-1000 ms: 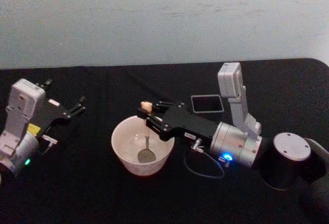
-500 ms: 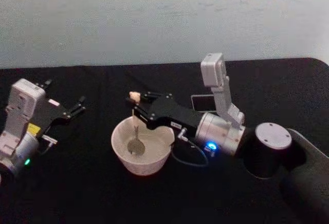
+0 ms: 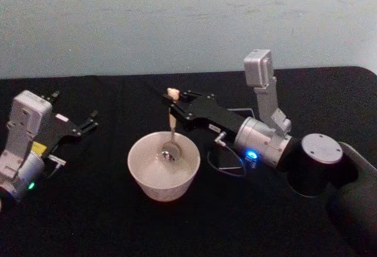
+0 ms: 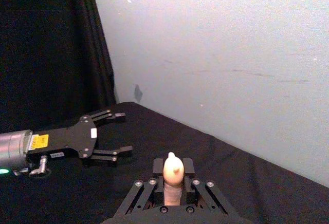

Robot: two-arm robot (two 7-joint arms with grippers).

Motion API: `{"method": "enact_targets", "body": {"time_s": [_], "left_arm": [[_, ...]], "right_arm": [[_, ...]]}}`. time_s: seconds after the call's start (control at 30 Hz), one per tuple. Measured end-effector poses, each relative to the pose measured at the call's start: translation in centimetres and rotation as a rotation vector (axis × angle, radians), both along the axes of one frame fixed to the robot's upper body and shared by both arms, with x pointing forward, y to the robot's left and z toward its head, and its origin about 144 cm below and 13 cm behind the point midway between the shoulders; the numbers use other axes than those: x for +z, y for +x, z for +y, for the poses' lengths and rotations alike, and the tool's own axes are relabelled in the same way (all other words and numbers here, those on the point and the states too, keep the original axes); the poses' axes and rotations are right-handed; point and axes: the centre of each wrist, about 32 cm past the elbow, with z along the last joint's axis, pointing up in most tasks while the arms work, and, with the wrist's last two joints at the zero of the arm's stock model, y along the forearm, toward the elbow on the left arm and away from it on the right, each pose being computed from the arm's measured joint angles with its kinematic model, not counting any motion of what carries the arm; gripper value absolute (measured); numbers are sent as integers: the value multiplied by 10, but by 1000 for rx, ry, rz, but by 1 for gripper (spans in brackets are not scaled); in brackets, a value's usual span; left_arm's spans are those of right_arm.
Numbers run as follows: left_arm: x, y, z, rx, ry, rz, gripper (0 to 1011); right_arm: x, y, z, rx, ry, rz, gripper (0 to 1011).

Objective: Pick up the stirring spoon with one hand, stir inside the cup, then place it back in its original position.

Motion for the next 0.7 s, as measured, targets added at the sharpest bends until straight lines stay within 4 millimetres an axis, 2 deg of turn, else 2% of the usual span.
{"method": "enact_targets", "body": {"time_s": [0.37,0.7], "left_arm": [[0,0,0,0,0,0,1001],[0,0,0,0,0,0,1001]], "right_arm": [[2,-18,-16,0,2,12,215],[-1,-32,-11,70,5,33,215]]}}
